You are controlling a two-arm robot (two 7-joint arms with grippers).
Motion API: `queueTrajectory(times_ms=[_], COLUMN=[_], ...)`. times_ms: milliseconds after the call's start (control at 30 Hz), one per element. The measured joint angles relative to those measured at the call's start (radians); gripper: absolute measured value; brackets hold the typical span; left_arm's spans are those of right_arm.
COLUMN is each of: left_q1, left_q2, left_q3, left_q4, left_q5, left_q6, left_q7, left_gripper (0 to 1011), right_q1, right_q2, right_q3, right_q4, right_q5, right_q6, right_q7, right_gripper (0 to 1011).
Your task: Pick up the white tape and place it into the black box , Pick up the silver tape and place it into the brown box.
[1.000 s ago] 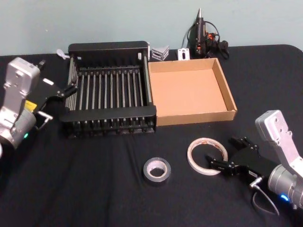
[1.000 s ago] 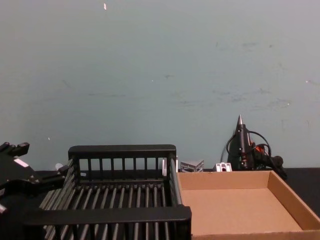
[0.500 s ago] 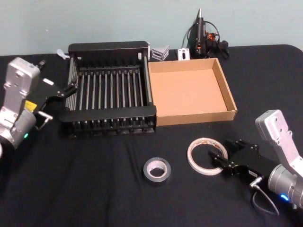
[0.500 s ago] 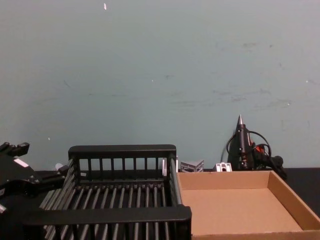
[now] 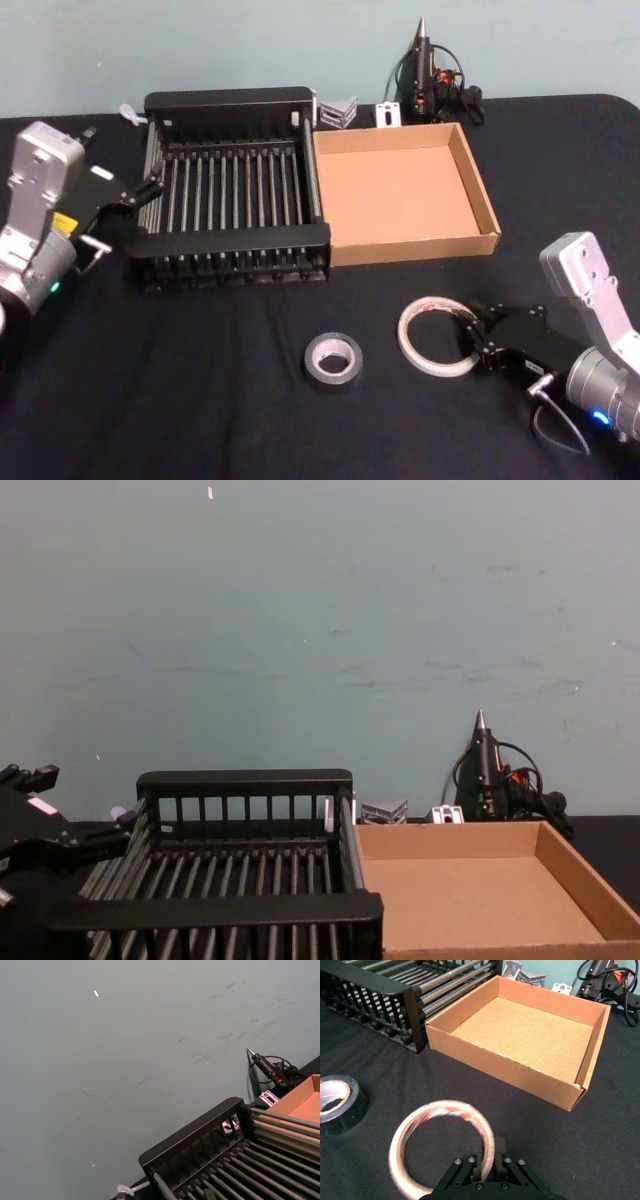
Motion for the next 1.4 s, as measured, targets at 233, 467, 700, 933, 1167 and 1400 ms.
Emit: queueTrajectory(times_ms=[233,467,700,933,1167,1400], left_q1=[0.0,0.0,0.0,0.0,0.0,0.0], left_q2=[0.0,0.0,0.0,0.0,0.0,0.0], left_q3=[0.0,0.0,0.0,0.0,0.0,0.0], left_q4=[0.0,0.0,0.0,0.0,0.0,0.0], left_q5=[0.0,0.0,0.0,0.0,0.0,0.0], left_q6=[0.0,0.0,0.0,0.0,0.0,0.0], left_q7=[0.0,0.0,0.0,0.0,0.0,0.0], left_gripper=[1001,1001,1001,1001,1001,1001], right_q1=[0.0,-0.001,-0.013,-0.026,-0.019,0.052], right_q2=[0.0,-0.001,-0.006,0.007,0.023,0.016], right_q3=[0.0,0.002,0.028,0.058,0.087,0.086], right_q4=[0.0,0.0,-0.016,-0.061,-0.107,-0.104], right_q5=[0.0,0.0,0.002,0.02,0.045,0.043], right_q6=[0.0,-0.001,-0.017,-0.034,-0.055,-0.064], right_q7=[0.0,0.002,0.031,0.058,0.077,0.074], right_gripper=[95,92,92,91,91,92])
